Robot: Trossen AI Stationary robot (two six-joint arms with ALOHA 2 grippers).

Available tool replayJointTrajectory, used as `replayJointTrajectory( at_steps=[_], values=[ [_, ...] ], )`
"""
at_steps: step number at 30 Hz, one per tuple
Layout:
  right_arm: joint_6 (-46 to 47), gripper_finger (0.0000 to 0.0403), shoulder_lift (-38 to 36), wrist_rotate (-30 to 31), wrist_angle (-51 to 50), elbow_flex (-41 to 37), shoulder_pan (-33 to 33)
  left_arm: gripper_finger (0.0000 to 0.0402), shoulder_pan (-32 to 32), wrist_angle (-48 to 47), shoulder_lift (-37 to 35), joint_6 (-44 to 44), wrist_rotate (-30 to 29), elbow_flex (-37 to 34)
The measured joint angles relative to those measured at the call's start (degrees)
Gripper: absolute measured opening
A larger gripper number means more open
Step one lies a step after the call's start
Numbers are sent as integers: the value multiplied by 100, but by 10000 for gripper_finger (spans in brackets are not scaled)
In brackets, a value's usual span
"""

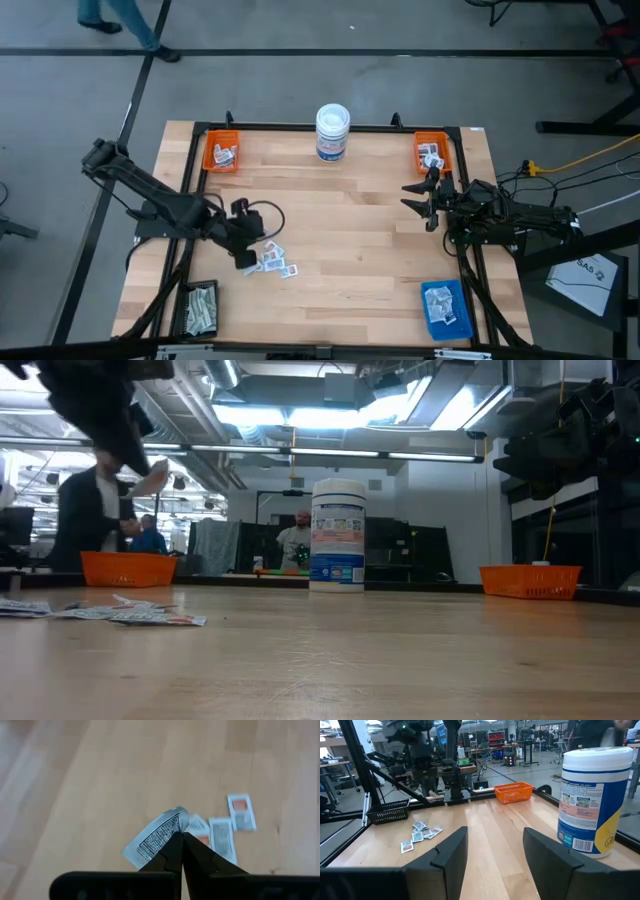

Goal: Pick & Place First Aid Supplies
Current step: Put the orange ointment pack into the left orange bin

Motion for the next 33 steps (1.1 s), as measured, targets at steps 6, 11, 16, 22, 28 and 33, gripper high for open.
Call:
replayJointTrajectory(
  at_steps=[6,11,16,22,28,33],
  values=[
    [0,191,-2,-1,1,1,-1,1,544,-67,-329,194,-85,14],
    [0,191,0,0,-1,0,0,2,1179,-208,-487,340,-171,14],
    [0,191,-1,-2,1,1,-1,1,1997,-545,-687,344,-194,14],
    [0,191,0,-2,-1,2,0,1,3015,-1245,-975,425,-362,14],
    [0,191,-2,-1,0,0,-1,2,3989,-1419,-1172,856,-553,14],
    [0,191,0,-2,1,0,0,2,4866,-1428,-1199,1218,-618,14]
  ],
)
